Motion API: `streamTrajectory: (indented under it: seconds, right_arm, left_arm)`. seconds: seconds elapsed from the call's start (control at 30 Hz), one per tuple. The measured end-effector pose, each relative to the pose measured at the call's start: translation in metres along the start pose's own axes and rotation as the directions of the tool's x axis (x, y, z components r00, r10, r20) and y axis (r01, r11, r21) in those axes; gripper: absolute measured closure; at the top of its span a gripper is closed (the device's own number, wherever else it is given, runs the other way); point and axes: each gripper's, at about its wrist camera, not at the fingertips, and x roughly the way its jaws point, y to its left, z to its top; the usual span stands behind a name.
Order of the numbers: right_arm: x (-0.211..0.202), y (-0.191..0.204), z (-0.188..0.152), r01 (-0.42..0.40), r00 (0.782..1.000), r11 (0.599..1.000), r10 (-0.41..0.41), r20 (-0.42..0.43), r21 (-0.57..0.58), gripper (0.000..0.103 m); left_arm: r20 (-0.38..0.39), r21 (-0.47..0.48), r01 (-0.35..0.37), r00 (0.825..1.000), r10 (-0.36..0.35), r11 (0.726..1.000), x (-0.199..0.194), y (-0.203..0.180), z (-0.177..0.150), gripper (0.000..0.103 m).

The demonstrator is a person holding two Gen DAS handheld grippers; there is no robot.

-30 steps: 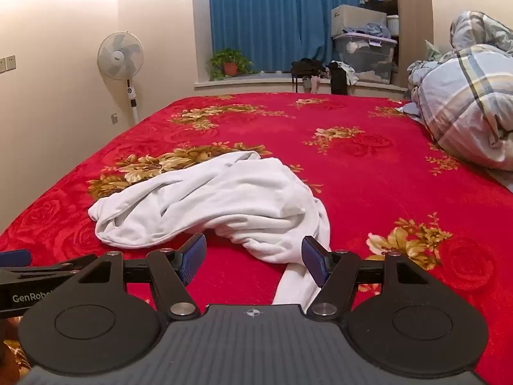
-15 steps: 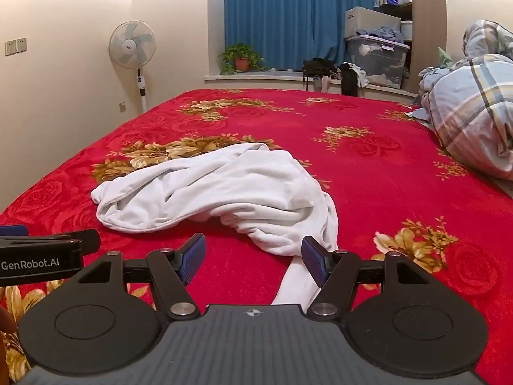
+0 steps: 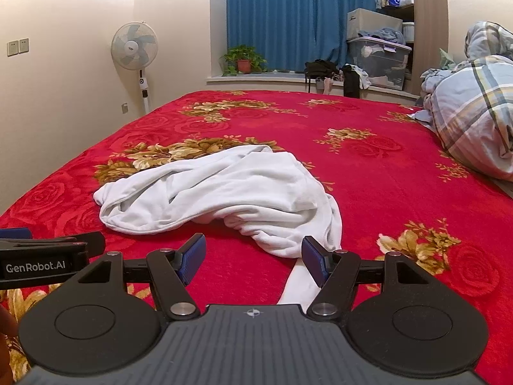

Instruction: Fold small clothes

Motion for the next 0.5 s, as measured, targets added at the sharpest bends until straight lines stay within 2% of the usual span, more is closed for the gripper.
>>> streamTrajectory:
  seconds: [0.5]
  right_arm:
    - [0.0001, 0.0058, 0.0017, -0.004, 1.000, 1.000, 0.004, 0.005, -0.013, 0.035]
  left_arm:
    - [0.000, -0.002, -0.001, 1.000, 0.001, 1.000, 0.0004, 0.0005, -0.0007, 0.000]
